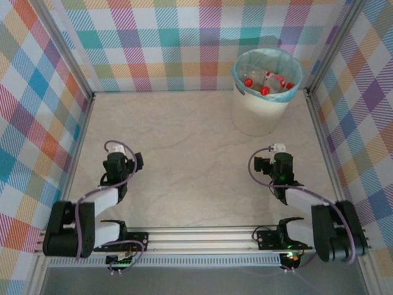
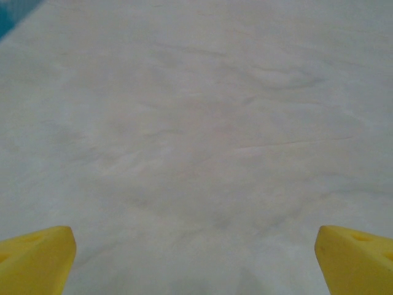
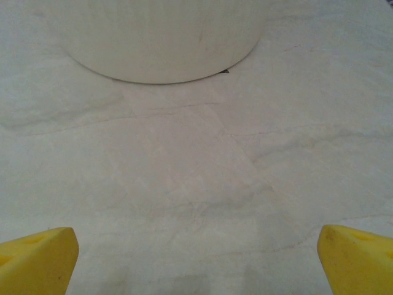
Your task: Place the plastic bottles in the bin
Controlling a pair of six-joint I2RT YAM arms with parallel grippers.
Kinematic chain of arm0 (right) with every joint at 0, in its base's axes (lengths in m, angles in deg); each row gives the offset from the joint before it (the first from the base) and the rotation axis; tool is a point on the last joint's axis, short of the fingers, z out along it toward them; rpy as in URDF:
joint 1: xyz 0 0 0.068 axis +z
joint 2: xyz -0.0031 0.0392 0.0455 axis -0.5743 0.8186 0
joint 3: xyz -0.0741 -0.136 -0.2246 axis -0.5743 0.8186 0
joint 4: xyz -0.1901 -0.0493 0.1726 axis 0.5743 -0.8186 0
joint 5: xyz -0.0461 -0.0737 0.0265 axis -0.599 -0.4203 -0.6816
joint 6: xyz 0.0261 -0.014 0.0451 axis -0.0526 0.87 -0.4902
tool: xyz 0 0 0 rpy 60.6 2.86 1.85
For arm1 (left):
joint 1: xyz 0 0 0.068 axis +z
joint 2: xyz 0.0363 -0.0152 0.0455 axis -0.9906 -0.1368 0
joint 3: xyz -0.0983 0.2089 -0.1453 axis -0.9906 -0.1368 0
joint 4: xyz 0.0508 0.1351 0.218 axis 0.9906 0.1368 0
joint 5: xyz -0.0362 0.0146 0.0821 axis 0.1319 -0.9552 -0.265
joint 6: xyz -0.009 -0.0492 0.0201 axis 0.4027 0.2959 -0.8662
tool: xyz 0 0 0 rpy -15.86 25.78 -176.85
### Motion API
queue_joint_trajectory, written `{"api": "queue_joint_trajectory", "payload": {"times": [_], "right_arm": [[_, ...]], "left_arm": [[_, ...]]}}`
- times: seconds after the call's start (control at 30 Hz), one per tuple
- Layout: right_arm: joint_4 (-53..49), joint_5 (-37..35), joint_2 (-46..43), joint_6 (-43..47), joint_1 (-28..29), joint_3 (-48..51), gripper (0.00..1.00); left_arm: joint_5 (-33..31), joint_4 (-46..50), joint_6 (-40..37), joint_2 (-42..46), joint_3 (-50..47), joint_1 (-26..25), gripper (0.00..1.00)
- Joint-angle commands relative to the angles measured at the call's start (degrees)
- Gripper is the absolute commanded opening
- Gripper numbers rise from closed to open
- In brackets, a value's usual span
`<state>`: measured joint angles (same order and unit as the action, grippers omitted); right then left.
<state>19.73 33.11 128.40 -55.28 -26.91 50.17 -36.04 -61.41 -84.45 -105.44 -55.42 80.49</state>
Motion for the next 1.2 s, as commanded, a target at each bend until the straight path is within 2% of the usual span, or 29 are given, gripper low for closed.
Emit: {"api": "queue_joint_trajectory", "payload": {"times": [0.0, 0.1, 0.17, 0.27, 0.3, 0.33, 0.37, 0.63, 1.07, 1.17], "right_arm": [[18.5, 6.8, 4.6, 1.7, -1.9, -1.8, 1.00], [25.1, 12.3, 12.7, 2.6, -4.4, -2.8, 1.00], [35.4, 14.4, 18.6, 2.1, -5.7, -1.0, 1.00], [32.6, 10.3, 17.1, -0.1, -6.2, -0.8, 1.00], [31.7, 4.7, 18.1, -2.3, -6.2, -2.0, 1.00], [25.8, 3.5, 17.6, -4.2, -6.8, -4.8, 1.00], [20.7, 3.7, 17.1, -3.9, -6.9, -6.9, 1.00], [21.1, 4.0, 17.7, -3.0, -6.3, -7.1, 1.00], [21.3, 3.9, 17.6, -3.0, -6.2, -7.1, 1.00], [21.2, 4.0, 17.7, -3.0, -6.3, -7.1, 1.00]], "left_arm": [[10.1, -9.0, -2.6, -4.8, 3.5, 1.7, 1.00], [13.8, -12.6, -1.5, -10.9, 5.6, 3.3, 1.00], [16.9, -18.1, -3.1, -15.9, 5.4, 2.8, 1.00], [16.3, -17.5, -6.6, -17.4, 5.8, 0.2, 1.00], [14.8, -17.5, -6.2, -17.6, 6.0, 0.0, 1.00], [12.5, -16.2, -5.2, -17.8, 6.7, 0.0, 1.00], [10.0, -15.6, -4.6, -17.7, 7.1, -0.3, 1.00], [7.8, -15.6, -5.0, -17.6, 7.0, -1.6, 1.00], [8.0, -14.7, -4.9, -17.8, 7.6, -1.3, 1.00], [5.0, -15.8, -5.2, -17.6, 6.9, -2.5, 1.00]]}}
